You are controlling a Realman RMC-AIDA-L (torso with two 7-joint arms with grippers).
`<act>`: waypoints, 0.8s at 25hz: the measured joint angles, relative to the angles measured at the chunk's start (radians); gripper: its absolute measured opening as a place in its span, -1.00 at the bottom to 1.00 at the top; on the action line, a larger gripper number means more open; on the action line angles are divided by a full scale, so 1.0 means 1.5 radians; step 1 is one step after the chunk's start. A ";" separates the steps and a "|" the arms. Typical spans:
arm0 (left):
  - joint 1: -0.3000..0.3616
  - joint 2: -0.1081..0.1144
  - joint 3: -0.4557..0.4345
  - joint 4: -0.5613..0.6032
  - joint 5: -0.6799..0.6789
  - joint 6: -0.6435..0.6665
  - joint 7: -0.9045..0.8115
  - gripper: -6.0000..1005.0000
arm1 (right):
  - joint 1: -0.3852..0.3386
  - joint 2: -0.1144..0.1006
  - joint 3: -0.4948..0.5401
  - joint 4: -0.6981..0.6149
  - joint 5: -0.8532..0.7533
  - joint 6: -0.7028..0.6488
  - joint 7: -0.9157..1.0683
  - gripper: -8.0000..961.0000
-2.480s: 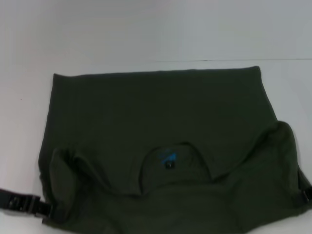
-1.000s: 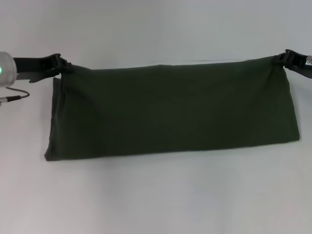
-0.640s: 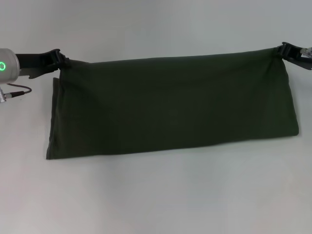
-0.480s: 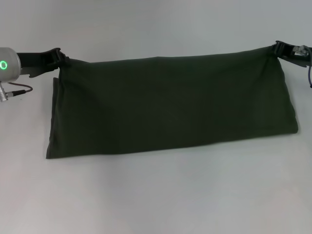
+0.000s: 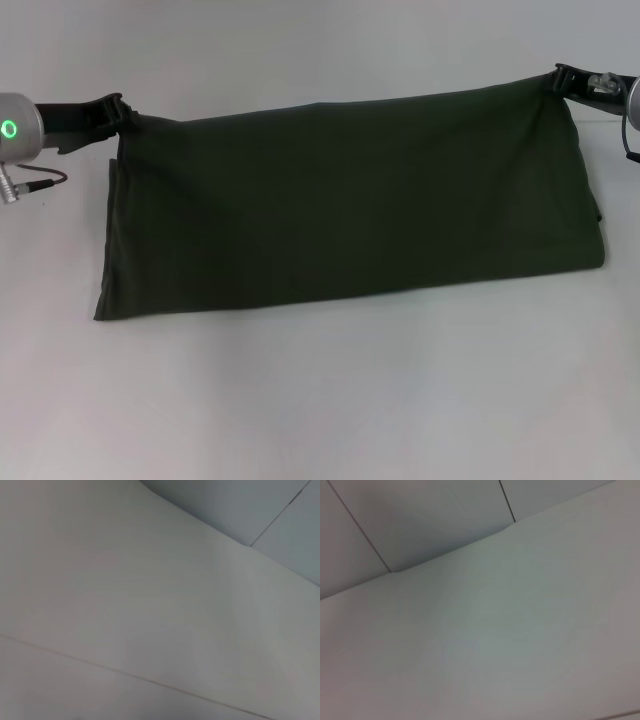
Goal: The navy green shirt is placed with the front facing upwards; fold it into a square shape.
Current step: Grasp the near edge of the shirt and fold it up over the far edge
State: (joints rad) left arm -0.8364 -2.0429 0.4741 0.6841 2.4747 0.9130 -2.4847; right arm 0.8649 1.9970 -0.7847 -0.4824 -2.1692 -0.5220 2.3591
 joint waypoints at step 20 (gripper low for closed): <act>0.030 -0.013 0.006 0.007 -0.068 -0.028 -0.007 -0.29 | -0.012 -0.052 0.016 -0.013 -0.003 -0.117 0.033 -0.24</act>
State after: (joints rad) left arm -0.7913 -2.0629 0.4827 0.6939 2.3728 0.8716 -2.4958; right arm 0.8473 1.9193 -0.7610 -0.5025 -2.1739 -0.6973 2.4087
